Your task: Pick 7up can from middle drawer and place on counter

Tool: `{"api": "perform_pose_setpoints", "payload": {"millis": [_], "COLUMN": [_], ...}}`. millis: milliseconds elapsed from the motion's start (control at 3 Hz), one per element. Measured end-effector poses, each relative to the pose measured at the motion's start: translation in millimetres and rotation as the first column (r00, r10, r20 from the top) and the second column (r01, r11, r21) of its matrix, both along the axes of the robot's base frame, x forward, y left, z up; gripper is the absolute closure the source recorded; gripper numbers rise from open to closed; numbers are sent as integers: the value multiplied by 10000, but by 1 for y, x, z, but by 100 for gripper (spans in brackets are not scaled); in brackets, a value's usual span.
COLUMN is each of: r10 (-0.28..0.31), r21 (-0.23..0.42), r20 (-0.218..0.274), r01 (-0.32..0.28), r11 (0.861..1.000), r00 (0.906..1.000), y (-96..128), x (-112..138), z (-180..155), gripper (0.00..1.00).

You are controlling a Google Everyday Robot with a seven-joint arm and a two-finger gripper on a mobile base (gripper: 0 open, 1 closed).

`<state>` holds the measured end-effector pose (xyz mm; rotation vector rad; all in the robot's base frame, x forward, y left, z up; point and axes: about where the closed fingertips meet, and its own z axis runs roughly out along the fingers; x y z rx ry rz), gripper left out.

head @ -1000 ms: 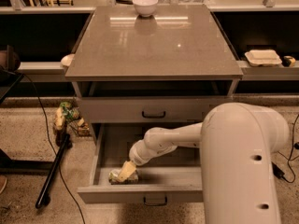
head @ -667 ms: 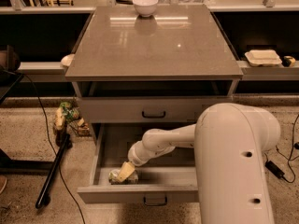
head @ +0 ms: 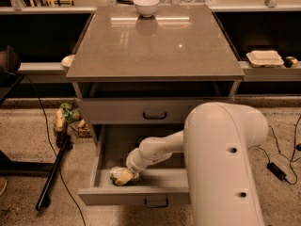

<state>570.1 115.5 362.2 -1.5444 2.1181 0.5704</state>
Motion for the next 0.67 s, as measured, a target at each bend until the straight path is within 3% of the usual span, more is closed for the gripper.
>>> {"api": "perform_pose_setpoints", "payload": {"millis": [667], "r10": [80], "r21": [-1], "r20": [329], "r01": [-81], "r11": [10000], "r00": [9994], "y": [-1], "x": [-7], "z": [2], "gripper": [64]}}
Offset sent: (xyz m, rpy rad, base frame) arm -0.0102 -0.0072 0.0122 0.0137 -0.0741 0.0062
